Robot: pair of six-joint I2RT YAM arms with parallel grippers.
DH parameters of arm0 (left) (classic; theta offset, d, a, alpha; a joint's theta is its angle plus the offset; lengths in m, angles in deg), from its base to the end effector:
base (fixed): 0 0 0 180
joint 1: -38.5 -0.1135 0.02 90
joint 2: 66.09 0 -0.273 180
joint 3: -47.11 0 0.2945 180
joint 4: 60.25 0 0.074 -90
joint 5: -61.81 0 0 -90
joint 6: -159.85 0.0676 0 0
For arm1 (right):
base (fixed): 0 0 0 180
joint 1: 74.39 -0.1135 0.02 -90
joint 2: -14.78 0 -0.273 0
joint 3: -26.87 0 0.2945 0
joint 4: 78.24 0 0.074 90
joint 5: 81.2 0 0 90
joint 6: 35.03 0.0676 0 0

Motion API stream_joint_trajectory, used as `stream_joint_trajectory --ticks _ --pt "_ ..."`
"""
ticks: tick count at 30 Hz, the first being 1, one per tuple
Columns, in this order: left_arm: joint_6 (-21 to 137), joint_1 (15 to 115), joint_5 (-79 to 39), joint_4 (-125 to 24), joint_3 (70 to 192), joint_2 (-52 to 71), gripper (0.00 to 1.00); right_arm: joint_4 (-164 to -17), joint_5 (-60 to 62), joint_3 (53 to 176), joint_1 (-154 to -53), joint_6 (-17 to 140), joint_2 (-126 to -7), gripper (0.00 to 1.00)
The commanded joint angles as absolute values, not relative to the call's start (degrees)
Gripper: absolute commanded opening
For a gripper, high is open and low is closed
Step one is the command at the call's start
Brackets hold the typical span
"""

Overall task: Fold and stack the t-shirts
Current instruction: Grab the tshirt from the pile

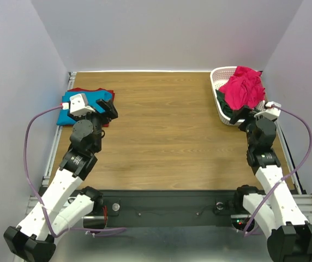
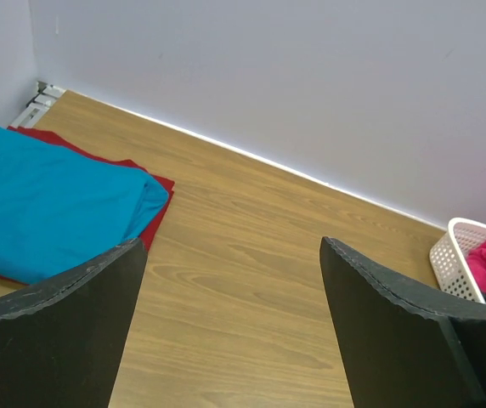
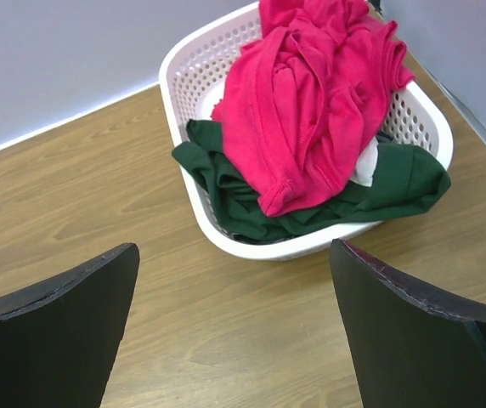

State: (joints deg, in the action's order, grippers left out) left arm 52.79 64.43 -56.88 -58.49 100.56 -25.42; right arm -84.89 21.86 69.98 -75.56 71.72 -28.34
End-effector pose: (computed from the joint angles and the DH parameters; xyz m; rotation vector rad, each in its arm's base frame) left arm 0.2219 -0.0718 0.3820 -0.3121 1.3729 -0.2780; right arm 0.2544 -0.0101 0.2838 0.3962 1.6369 0.0428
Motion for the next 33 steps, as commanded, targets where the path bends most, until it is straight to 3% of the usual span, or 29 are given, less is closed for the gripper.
stream_joint_trajectory --ticks 1,6,14,24,33 --pt "52.19 64.69 -58.95 -59.39 101.14 -24.95 0.96 -85.42 24.62 74.48 -75.54 72.90 -30.39 1.00" --pt "52.01 64.69 -59.04 -59.39 100.70 -25.22 0.96 -88.14 25.84 80.80 -75.54 73.87 -39.08 1.00" --pt "51.84 64.69 -55.35 -58.96 101.23 -23.82 0.98 -96.49 30.95 95.66 -74.92 76.24 -62.36 1.00" --pt "51.40 64.69 -53.95 -57.11 102.99 -20.91 0.98 -97.03 26.82 97.16 -70.27 79.75 -72.58 0.96" --pt "51.13 64.69 -54.82 -57.02 102.55 -21.61 0.98 -96.94 25.68 100.32 -69.21 79.93 -78.74 0.85"
